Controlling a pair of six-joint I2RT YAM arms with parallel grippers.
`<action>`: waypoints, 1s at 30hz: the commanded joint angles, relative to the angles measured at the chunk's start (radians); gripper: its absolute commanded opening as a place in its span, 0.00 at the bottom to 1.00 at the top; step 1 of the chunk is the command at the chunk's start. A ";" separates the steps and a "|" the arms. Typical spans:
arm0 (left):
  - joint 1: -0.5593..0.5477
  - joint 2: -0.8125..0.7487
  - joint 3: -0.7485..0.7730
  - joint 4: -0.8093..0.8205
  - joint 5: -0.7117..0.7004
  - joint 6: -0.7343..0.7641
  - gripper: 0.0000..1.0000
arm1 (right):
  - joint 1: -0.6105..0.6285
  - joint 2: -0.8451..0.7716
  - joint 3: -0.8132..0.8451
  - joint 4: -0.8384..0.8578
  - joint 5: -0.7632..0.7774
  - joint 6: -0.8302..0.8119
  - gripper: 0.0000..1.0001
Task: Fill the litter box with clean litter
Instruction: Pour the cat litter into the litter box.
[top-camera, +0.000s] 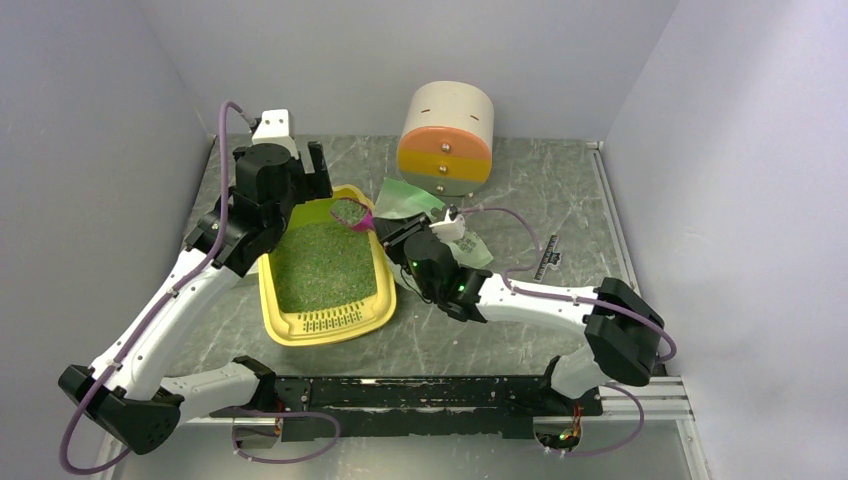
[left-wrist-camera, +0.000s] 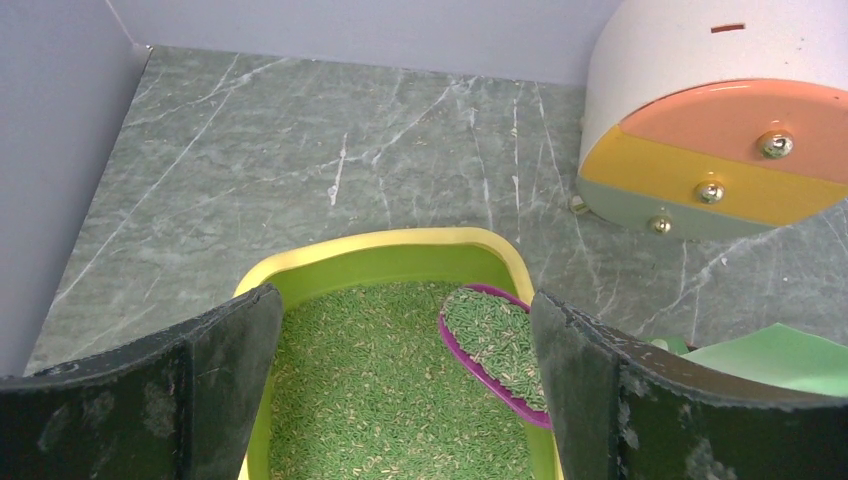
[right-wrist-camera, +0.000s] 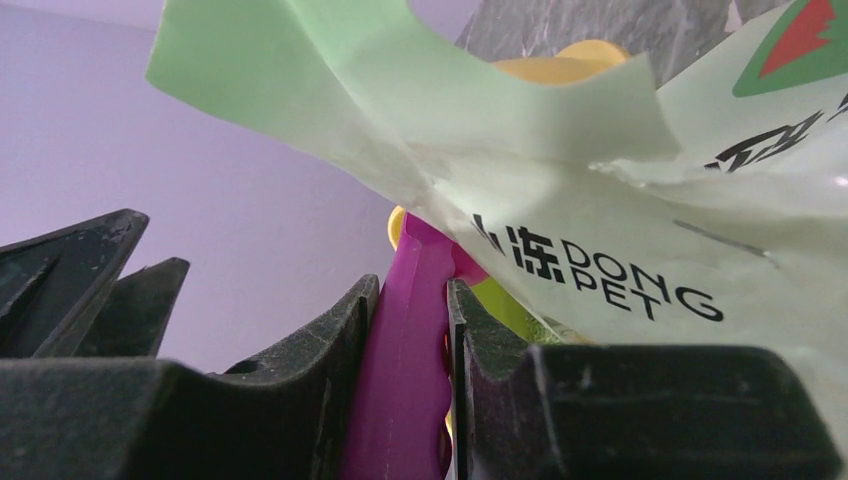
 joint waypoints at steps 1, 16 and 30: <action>-0.012 -0.014 -0.006 0.012 -0.026 0.024 0.98 | 0.009 0.024 0.051 -0.027 0.086 -0.029 0.00; -0.021 -0.007 0.002 0.014 -0.033 0.032 0.98 | 0.020 0.111 0.192 -0.150 0.187 -0.118 0.00; -0.024 -0.008 -0.004 0.016 -0.025 0.032 0.98 | 0.066 0.113 0.247 -0.200 0.302 -0.225 0.00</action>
